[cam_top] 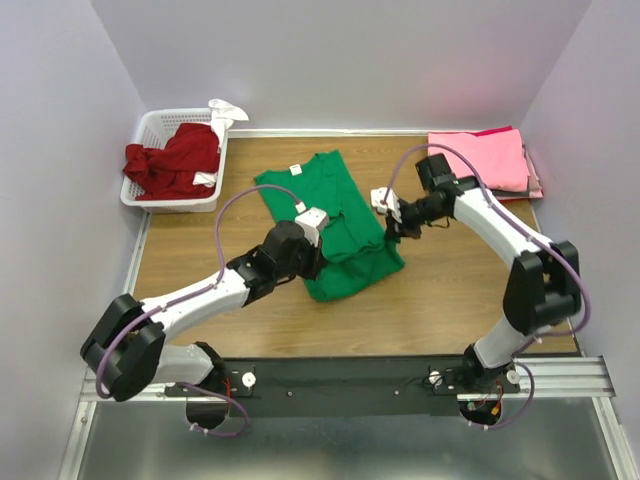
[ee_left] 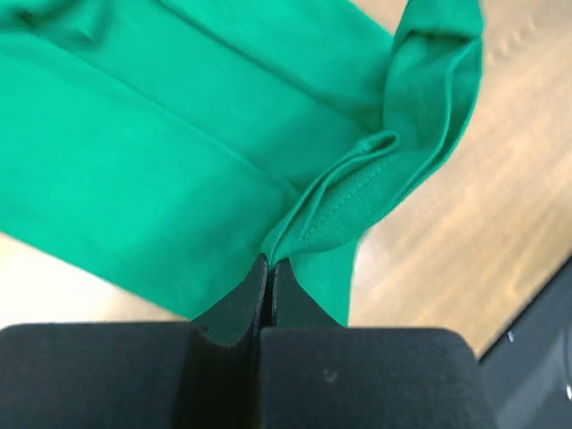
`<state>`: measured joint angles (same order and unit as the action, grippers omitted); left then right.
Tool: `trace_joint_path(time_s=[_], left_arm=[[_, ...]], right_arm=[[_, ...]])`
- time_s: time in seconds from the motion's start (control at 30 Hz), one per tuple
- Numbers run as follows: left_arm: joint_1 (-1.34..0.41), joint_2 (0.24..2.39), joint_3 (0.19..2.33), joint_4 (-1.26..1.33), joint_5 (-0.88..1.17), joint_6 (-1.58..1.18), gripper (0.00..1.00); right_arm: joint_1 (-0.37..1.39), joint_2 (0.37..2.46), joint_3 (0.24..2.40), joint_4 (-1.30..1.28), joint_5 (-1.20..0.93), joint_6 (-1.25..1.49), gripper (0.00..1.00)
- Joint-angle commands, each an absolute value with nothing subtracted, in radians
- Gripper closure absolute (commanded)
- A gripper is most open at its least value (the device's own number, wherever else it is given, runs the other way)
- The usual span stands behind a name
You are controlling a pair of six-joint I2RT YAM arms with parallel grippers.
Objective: Fold and stack the t-shirts
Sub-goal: Fold the tshirt
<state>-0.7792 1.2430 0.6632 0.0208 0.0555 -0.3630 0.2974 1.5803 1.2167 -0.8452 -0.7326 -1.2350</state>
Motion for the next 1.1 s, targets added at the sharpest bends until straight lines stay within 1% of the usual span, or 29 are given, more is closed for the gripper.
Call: trace_joint_path(time_s=[0.0,0.07,0.2,0.4,0.67,1.07], left_arm=[[-0.691,1.301,0.735,0.061,0.101,-0.31,1.0],[-0.631,1.34,0.768,0.066,0.118,-0.292,1.0],[-0.548,1.42,0.84,0.048,0.156,-0.264,1.0],[-0.46,1.534,0.943,0.005,0.178,-0.23,1.0],[-0.416,1.634,1.003,-0.04,0.203,-0.21,1.0],[-0.397,1.649,1.02,-0.08,0.166,-0.207,1.0]], right_arm=[[0.318,1.744,1.403,-0.741,-0.68,-1.083,1.0],[0.324,1.846,1.519,-0.733,-0.652,-1.049,1.0],[0.33,1.992,1.687,-0.729,-0.618,-0.961,1.0],[0.345,2.127,1.836,-0.716,-0.607,-0.875,1.0],[0.364,2.232,1.95,-0.698,-0.591,-0.776,1.0],[0.383,2.289,2.006,-0.686,-0.537,-0.723,0.99]])
